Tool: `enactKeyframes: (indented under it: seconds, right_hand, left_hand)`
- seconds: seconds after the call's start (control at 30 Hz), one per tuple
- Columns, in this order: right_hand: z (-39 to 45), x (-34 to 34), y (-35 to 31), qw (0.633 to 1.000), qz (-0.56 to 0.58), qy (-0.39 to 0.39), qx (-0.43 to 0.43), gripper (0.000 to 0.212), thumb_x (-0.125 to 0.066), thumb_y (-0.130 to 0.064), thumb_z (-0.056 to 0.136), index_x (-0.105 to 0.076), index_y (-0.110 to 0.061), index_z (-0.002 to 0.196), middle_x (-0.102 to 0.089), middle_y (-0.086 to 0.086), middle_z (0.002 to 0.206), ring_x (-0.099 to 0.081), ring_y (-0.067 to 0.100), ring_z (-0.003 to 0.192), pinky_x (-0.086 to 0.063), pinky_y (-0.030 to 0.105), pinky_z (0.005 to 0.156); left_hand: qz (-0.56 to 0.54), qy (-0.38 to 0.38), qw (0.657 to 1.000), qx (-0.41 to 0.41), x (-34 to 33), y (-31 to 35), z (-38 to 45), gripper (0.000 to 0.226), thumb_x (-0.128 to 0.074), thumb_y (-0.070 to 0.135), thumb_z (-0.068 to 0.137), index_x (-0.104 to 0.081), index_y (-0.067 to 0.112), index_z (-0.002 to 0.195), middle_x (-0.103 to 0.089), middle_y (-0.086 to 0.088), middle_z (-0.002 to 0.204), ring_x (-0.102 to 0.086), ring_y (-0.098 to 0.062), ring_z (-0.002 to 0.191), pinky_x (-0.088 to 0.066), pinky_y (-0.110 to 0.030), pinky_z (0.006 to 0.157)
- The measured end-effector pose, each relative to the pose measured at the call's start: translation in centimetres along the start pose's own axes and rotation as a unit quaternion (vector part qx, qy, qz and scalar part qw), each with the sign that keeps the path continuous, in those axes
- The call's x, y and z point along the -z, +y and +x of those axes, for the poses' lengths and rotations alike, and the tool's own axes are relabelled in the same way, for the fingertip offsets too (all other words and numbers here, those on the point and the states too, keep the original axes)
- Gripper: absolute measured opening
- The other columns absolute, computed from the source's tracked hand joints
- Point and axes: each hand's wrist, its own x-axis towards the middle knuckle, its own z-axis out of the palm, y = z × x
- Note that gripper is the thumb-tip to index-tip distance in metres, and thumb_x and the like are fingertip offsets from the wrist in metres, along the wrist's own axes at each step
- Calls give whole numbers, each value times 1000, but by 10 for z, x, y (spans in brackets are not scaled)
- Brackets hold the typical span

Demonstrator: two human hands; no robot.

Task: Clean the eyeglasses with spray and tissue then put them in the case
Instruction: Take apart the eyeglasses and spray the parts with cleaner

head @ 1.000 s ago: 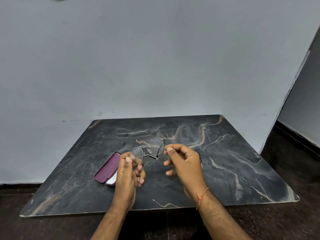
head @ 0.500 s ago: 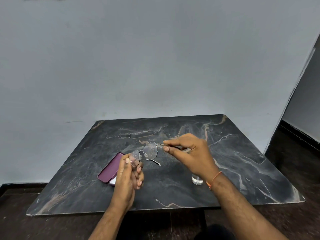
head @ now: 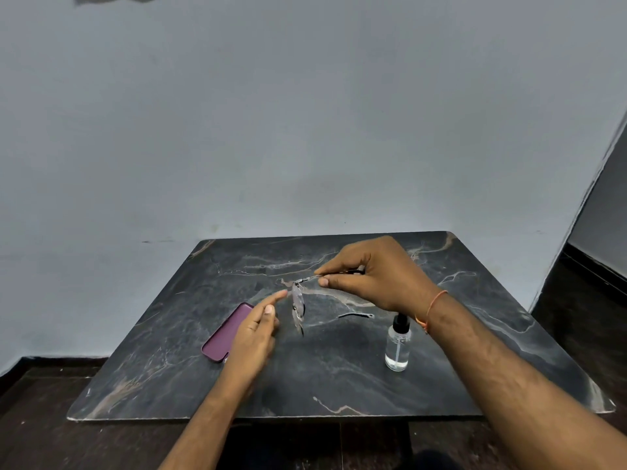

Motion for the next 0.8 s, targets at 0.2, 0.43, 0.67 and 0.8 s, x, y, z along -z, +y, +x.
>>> enactKeyframes:
  seconds: [0.2,0.43,0.67,0.8]
  right_hand:
    - [14,13,-20,992,-111,-50,26,17,-83,-41,89,-85,-36,106,-82,-18,99,-73,-3,94,-56,19,83]
    - [27,13,-41,975,-189,-77,87,16,-78,-42,92,-84,-38,106,-82,-17,102,-72,1,91,-56,30,79]
    - [29,5,-42,968,-210,-98,98,14,-77,-42,93,-81,-38,106,-80,-19,103,-69,-2,92,-49,24,76]
    - [25,5,-32,959,-242,-115,90,19,-74,-43,95,-78,-42,114,-77,-21,110,-57,-7,89,-49,26,76]
  left_hand:
    - [147,44,973,-171,21,54,2,23,-56,38,111,-77,42,121,-78,14,108,-72,-2,106,-51,-16,93]
    - [243,-87,950,-177,37,119,-7,26,-76,54,83,-86,44,104,-75,20,112,-72,-9,100,-55,-30,77]
    - [298,-107,928,-197,35,120,-2,9,-87,42,83,-89,41,91,-76,24,103,-71,4,94,-47,-6,76]
    - [314,-86,926,-191,30,105,-1,5,-85,44,85,-88,44,89,-78,26,99,-73,4,98,-48,-7,80]
